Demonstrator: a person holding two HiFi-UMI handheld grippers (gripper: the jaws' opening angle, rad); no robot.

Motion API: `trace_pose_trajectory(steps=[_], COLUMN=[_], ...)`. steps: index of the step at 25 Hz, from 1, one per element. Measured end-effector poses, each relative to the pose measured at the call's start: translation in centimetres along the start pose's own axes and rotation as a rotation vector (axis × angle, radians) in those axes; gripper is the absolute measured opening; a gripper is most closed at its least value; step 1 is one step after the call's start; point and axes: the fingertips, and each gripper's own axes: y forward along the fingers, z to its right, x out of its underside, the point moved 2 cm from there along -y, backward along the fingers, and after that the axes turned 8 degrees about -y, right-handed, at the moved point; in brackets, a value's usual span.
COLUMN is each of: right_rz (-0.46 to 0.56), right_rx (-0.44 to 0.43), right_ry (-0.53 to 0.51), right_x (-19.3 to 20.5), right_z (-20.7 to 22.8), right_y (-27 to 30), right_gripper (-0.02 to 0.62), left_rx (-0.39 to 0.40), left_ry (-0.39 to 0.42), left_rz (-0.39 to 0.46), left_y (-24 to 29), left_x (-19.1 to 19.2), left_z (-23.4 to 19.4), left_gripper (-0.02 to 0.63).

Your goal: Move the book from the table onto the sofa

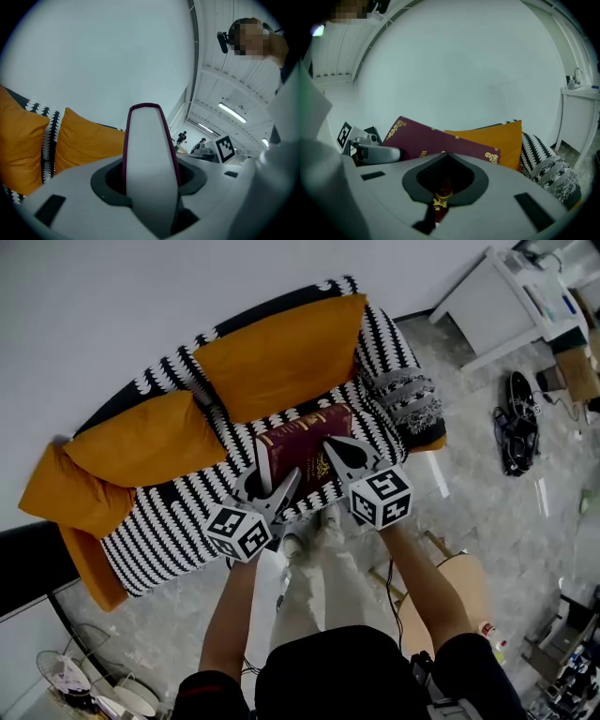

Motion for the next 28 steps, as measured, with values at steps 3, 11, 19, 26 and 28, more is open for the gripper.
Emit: trace_pose_trajectory(steps=[3, 11, 19, 26, 28], right_rz=[-0.009, -0.029, -0.046, -0.066, -0.066], right_rx=[0.0, 0.014, 0.041, 0.041, 0.043], right_ry=[0.007, 0.041, 0.096, 0.117, 0.125], right_x=[1.1, 4.5, 7.7, 10.2, 10.9], right_z=[0.2, 1.5, 3.5, 4.1, 4.4], right_y=[0.7, 2.2, 3.8, 5.7, 6.2], right_gripper=[0.017, 0.017, 0.017, 0.017, 0.017], left_rx=[-0.005, -0.012, -0.027, -0.038, -0.041], left_ry=[0.0, -0.01, -0.037, -0.063, -0.065], left_rz=[-0.005, -0.024, -0.045, -0.058, -0.062], left_y=[0.2, 1.8, 4.0, 4.7, 5.1], left_x=[0.7, 3.4, 6.0, 7.7, 8.2], left_z=[-0.9, -3.2, -5.4, -8.0, -8.6], left_gripper=[0.239, 0.239, 0.239, 0.239, 0.238])
